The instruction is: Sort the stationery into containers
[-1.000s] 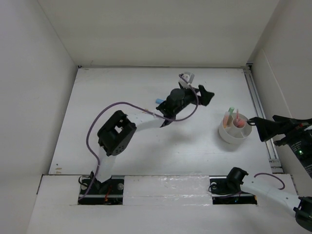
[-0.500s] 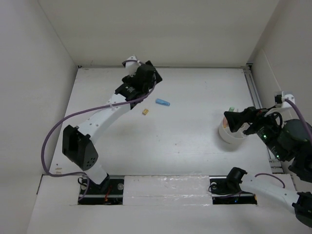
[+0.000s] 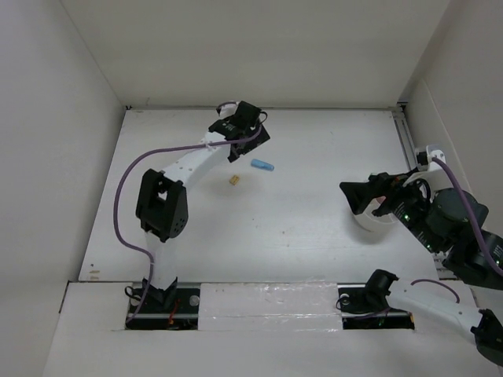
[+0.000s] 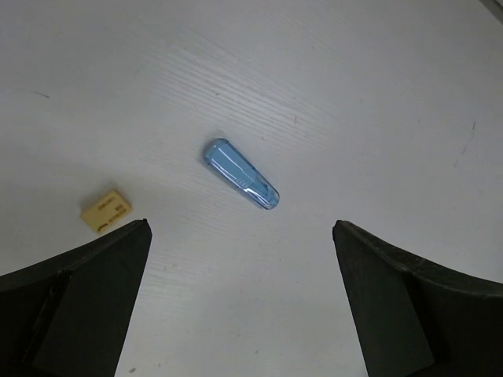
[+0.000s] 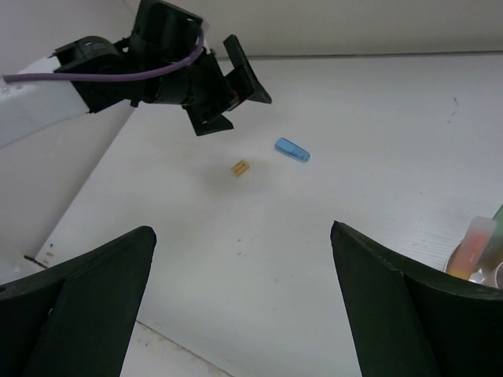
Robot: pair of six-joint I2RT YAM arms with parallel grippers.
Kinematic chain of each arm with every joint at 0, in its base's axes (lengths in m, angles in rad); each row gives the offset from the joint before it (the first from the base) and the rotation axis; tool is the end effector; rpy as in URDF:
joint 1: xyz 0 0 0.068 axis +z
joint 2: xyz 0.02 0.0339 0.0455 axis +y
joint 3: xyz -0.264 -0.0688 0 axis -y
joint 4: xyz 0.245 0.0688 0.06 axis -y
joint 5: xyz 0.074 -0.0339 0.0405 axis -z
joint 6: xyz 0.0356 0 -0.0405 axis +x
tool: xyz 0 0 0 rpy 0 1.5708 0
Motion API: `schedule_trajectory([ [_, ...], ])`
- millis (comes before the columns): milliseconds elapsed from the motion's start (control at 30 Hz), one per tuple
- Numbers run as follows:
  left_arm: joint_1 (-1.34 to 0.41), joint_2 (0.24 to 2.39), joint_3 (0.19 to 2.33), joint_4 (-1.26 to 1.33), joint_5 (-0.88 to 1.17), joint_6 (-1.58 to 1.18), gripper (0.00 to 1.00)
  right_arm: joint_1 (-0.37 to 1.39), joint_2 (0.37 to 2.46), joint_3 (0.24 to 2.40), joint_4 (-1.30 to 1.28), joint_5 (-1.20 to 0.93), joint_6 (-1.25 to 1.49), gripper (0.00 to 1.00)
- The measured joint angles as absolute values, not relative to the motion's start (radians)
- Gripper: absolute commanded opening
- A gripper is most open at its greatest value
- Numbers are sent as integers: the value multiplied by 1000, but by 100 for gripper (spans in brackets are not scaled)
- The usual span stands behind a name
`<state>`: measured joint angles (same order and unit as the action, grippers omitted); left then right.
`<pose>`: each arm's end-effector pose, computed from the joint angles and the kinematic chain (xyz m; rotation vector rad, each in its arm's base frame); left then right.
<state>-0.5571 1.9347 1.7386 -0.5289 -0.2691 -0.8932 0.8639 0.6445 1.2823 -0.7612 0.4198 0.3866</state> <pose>0.3844 -0.2283 0.2995 -0.5232 2.2457 -0.4538 0.0602 0.0482 0.4531 -0.0903 1.7149 0.5813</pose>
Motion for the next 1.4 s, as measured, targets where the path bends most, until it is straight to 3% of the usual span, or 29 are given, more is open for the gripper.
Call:
schedule_trajectory([
  [333,-594,2104,1843,-584,-221,-1099,100,864,603,1226,-745,384,397,99],
  [567,-565,2243,1972,-668,-198,-1228,88,864,567,1181,-718,347,400,99],
  [733,-537,2303,2016,-714,-173,-1272,85,864,550,1159,-705,313,401,99],
  [900,-526,2350,2044,-751,-152,-1293,62,864,519,1149,-682,287,405,99],
  [1000,-529,2378,2077,-773,-141,-1295,62,864,490,1137,-668,266,412,99],
  [1067,-529,2400,2111,-780,-136,-1295,54,864,470,1128,-663,250,416,99],
  [1267,-530,2436,2166,-803,-129,-1299,44,864,451,1126,-642,218,425,98],
  [1333,-530,2440,2173,-815,-129,-1301,30,864,451,1126,-641,212,426,98],
  [1400,-528,2449,2181,-826,-129,-1301,29,864,448,1126,-640,204,426,98],
])
